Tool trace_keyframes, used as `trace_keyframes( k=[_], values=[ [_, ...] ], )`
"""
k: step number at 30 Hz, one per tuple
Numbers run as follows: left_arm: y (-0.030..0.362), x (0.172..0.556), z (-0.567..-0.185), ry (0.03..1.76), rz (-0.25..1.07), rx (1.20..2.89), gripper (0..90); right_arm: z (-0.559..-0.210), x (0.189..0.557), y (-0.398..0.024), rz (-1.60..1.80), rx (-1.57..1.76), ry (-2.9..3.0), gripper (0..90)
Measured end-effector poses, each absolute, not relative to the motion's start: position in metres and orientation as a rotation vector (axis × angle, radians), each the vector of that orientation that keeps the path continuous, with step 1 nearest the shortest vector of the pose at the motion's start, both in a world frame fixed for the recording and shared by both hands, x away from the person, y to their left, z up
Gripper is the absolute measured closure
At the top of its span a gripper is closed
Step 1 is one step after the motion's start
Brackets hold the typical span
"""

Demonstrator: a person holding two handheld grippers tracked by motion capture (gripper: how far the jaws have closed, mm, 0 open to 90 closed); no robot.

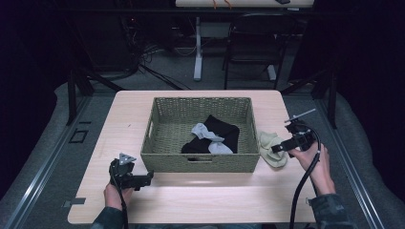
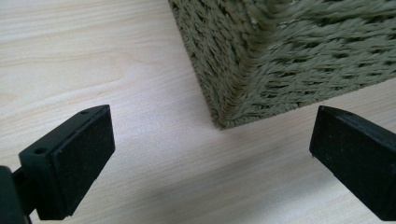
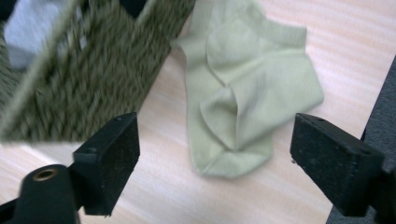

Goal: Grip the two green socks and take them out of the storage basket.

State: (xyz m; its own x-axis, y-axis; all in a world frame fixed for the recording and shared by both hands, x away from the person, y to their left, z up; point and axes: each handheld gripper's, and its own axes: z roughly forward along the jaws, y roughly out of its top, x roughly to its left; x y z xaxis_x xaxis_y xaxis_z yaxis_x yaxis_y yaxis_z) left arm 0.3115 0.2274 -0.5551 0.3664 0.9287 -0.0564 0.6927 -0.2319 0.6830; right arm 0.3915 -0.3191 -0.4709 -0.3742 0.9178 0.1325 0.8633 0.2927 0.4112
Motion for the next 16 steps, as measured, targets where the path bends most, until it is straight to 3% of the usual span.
trace_keyframes(
  k=[7, 16],
  values=[
    [0.228, 0.312, -0.557, 1.411, 0.490, 1.999, 0.0, -0.504, 0.355, -0.329, 0.663, 1.680, 2.366, 9.2],
    [0.227, 0.316, -0.559, 1.417, 0.469, 1.997, 0.0, -0.523, 0.342, -0.335, 0.710, 1.680, 2.312, 10.2]
  ],
)
